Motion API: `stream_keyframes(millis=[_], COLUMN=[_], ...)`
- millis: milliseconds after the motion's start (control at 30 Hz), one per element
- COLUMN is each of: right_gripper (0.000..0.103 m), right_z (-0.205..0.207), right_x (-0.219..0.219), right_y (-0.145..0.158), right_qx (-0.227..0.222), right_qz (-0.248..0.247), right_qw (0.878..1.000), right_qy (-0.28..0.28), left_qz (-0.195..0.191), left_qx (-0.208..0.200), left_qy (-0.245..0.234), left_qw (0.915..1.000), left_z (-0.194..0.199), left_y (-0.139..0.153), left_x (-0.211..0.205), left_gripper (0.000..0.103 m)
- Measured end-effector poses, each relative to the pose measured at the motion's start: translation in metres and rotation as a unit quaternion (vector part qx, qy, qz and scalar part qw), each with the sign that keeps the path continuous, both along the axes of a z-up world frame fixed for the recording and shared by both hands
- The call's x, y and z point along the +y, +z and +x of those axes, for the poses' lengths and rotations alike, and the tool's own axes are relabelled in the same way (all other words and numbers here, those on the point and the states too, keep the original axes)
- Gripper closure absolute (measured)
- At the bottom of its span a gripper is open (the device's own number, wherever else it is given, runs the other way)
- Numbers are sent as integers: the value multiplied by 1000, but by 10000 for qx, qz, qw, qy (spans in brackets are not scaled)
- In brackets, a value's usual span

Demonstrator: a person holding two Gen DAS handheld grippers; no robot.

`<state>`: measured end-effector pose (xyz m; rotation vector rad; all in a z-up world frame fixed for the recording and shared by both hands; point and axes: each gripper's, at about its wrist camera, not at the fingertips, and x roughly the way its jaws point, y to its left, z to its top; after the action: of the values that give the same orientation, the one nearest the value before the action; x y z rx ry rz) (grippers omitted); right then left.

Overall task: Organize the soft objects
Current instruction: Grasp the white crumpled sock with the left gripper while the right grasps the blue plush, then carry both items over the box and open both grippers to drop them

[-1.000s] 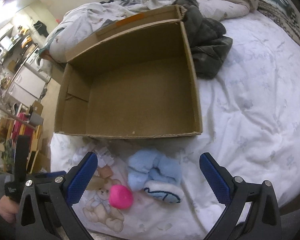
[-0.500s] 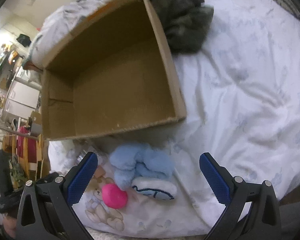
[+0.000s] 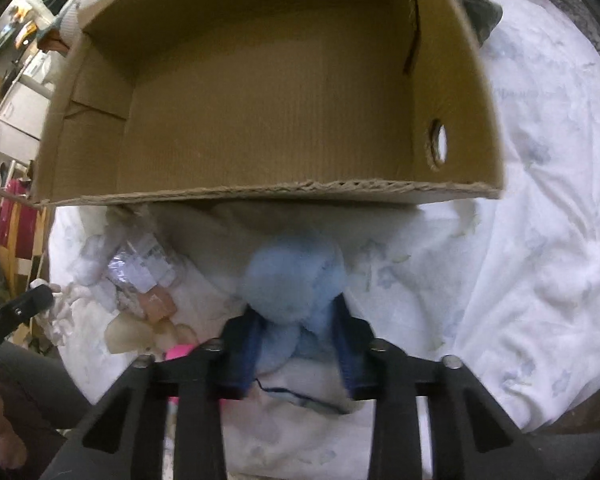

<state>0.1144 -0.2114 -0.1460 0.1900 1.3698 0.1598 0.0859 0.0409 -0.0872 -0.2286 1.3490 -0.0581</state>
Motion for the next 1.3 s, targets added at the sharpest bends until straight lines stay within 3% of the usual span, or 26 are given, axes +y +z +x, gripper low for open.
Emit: stream_keyframes(millis=[433, 700, 800, 900, 1000, 1100, 1300], right_gripper=[79, 79, 79, 79, 79, 79, 79], right_z=[-21, -8, -2, 12, 25, 28, 28], right_x=[-15, -20, -27, -33, -32, -31, -29], right_y=[79, 116, 131, 129, 115, 101, 84], right_qx=[-924, -1561, -2145, -2305, -2165, -2034, -1848], right_qz=[1266, 1395, 1405, 1435, 1232, 939, 667], right_qw=[9874, 9778, 9664, 9617, 9673, 9732, 9795], right_qy=[-213, -38, -165, -370, -479, -517, -442], left_qz=[84, 81, -214, -230, -82, -194, 4], left_qx=[-1092, -1659, -1890, -2145, -2311, -2320, -2077], left_qy=[121, -148, -37, -48, -173, -206, -255], left_qw=[9939, 9860, 9817, 9764, 9727, 9723, 9779], left_z=[-4, 31, 51, 73, 85, 89, 96], left_y=[62, 100, 106, 106, 94, 76, 53], left_x=[2, -13, -16, -26, -38, -40, -43], left_gripper=[92, 92, 92, 92, 92, 92, 92])
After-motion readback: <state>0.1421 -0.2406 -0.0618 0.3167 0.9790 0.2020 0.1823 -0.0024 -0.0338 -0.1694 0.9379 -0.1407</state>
